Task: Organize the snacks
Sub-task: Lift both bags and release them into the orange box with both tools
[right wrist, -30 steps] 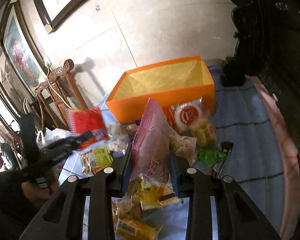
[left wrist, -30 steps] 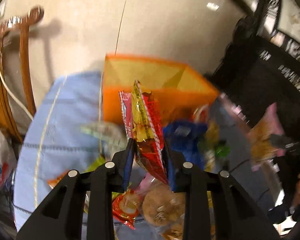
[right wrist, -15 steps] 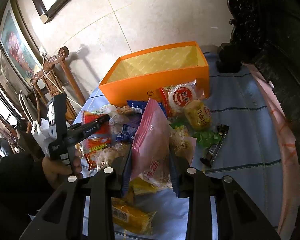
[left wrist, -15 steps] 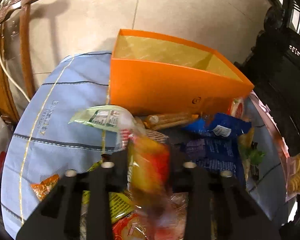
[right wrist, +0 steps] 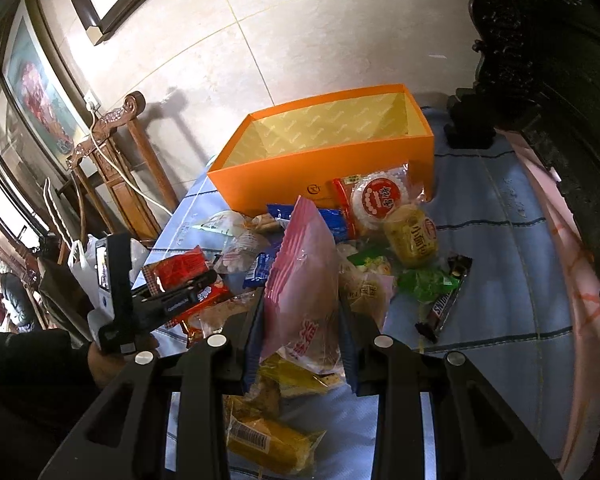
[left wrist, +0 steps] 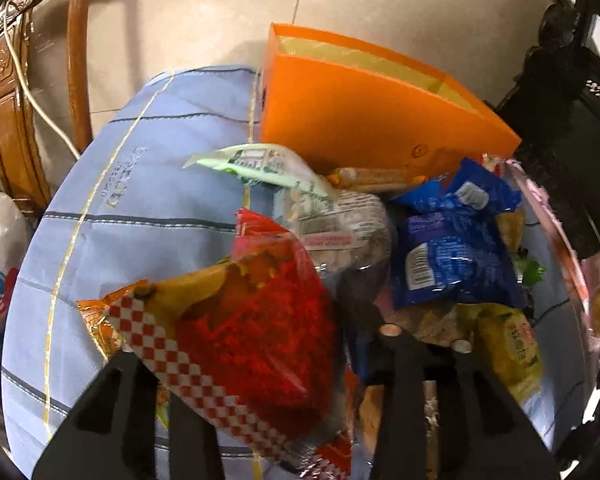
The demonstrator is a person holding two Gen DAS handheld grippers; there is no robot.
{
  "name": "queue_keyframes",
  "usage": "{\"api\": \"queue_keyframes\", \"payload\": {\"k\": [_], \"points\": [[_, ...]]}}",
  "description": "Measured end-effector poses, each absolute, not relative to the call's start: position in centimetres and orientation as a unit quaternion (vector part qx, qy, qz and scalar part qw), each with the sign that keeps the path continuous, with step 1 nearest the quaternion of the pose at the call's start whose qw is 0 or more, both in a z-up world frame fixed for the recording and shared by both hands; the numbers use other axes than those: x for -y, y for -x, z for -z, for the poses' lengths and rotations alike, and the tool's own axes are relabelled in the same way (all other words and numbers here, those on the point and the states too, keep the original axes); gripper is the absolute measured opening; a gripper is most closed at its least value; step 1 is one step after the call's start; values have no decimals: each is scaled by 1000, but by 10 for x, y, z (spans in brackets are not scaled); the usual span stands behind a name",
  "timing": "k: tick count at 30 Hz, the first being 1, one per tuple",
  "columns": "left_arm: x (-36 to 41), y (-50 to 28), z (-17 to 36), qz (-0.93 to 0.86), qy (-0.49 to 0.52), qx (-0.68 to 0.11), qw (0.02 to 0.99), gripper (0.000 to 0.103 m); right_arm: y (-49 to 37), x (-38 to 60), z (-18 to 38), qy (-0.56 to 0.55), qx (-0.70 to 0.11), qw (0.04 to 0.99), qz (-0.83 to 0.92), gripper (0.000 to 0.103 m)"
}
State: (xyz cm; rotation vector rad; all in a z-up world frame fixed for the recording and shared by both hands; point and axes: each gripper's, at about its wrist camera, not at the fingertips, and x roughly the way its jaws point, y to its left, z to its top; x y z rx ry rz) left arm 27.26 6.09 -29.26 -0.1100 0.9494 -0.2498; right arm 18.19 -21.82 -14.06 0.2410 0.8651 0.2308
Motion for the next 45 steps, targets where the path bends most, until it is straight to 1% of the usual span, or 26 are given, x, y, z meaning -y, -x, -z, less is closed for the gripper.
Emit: {"api": "queue_keyframes", "payload": {"k": [2,7,10,13,18,22,24,29,34,35,36,37,38,39,40,45], "points": [[-60,-273,291,130,54,-459,877,28,-183,218,142,-117,-419,894,-109,33],[-66,-269,283,137,75,-463,872,25,-180,218,138,-117,-412,897,-108,33],[-62,-264,251,162,70,-435,883,25,-181,221,130,-116,-401,902,-109,33],[-51,-264,202,190,50,-385,902,25,-187,223,112,-116,-382,910,-114,33],[-34,-286,124,216,40,-324,920,25,-215,223,61,-98,-329,931,-125,33],[-16,-320,83,222,34,-307,925,25,-255,227,14,-87,-294,942,-138,33],[-8,-343,68,223,33,-306,925,25,-278,230,0,-85,-289,943,-140,33],[4,-402,58,210,34,-323,922,25,-348,237,-24,-74,-292,945,-130,33],[18,-445,60,196,20,-321,926,25,-401,236,-27,-60,-298,945,-125,33],[23,-456,65,198,14,-329,923,26,-411,233,-20,-60,-305,942,-129,35],[28,-467,71,201,8,-340,918,27,-420,232,-15,-63,-316,937,-135,41],[33,-474,80,201,-1,-353,914,37,-433,232,-4,-64,-337,930,-136,44],[36,-483,91,184,-13,-363,913,72,-445,234,9,-57,-356,926,-115,57],[38,-483,98,165,-23,-363,917,91,-451,236,21,-46,-370,924,-86,64],[35,-481,104,145,-32,-354,924,98,-453,240,30,-43,-374,924,-73,64],[5,-456,119,138,-32,-339,930,98,-431,247,58,-65,-393,914,-76,65]]}}
